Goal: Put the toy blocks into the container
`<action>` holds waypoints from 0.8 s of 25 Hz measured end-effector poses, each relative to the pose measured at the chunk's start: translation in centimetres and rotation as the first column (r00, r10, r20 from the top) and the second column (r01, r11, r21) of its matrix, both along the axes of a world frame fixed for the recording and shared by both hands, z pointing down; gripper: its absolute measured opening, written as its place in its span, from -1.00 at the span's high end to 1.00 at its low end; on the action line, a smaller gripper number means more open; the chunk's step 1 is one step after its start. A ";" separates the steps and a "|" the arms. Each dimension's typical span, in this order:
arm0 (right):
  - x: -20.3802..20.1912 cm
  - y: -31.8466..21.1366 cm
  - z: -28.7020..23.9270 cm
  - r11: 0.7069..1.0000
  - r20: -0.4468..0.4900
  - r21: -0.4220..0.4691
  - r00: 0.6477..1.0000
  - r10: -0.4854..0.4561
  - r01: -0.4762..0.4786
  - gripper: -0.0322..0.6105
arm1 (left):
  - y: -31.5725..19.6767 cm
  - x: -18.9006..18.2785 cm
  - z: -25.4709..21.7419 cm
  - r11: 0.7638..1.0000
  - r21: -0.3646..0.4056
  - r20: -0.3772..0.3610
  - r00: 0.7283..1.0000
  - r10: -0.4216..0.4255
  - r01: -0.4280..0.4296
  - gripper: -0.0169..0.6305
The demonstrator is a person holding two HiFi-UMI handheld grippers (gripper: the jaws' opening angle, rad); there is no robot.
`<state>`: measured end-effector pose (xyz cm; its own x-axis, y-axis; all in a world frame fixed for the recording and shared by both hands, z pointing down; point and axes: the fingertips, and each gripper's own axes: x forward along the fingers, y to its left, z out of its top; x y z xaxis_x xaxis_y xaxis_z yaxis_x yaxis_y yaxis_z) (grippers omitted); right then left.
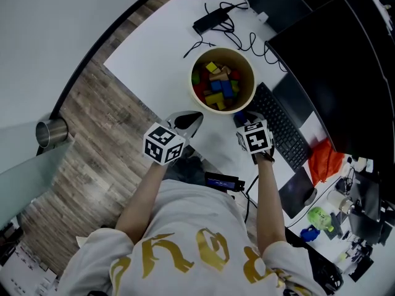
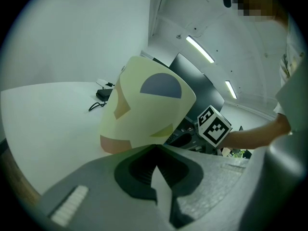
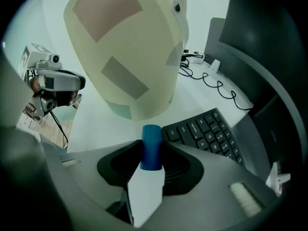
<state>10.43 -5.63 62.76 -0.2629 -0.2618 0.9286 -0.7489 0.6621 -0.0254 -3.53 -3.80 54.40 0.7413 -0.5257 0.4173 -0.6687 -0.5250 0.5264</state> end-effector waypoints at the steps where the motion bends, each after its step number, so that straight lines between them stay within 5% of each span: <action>1: 0.0 0.0 0.0 1.000 0.000 0.002 1.000 0.004 -0.004 0.40 | -0.1 0.0 -0.1 1.000 0.003 0.000 1.000 -0.001 0.001 0.92; 20: 0.1 -0.1 -3.4 0.976 0.226 0.068 0.956 0.186 -0.206 0.40 | -0.9 -0.6 -2.1 0.998 0.061 0.000 0.999 -0.034 0.034 0.92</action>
